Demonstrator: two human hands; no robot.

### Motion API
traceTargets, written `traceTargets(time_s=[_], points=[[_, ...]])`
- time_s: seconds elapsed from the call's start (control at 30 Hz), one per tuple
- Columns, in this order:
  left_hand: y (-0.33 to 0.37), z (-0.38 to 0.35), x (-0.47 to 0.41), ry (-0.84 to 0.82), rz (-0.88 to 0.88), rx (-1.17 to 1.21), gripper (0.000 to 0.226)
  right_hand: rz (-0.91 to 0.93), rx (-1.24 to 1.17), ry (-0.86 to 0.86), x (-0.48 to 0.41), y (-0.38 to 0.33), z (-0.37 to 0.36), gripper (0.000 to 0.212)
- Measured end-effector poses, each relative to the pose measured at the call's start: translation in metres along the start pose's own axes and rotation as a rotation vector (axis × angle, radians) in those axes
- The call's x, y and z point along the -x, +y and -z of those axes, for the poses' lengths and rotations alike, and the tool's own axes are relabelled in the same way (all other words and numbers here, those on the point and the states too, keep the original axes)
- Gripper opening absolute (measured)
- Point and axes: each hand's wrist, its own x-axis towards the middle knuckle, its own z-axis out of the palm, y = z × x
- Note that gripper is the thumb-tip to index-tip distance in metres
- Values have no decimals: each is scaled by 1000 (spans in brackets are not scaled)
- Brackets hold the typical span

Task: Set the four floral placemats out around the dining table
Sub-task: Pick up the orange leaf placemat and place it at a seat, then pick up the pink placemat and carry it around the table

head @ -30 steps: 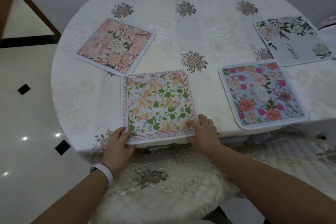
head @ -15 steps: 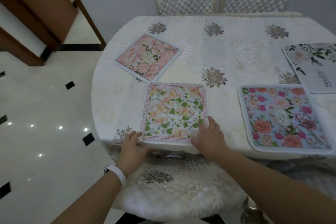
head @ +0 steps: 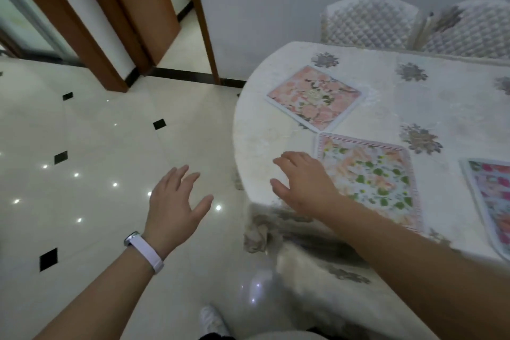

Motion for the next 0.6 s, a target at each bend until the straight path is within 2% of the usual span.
traceTargets(time_s=[0.1,0.27,0.6], points=[[-72,39,4,40,-9,-31,65,7,38,25,-36,-74,-10,49],[-173,90,10,4,35,-52,70,30,95,9,-77,-180,-17,47],[-263,129,9,78,196,56,71,184,178,-47,-142,-288,-32,50]])
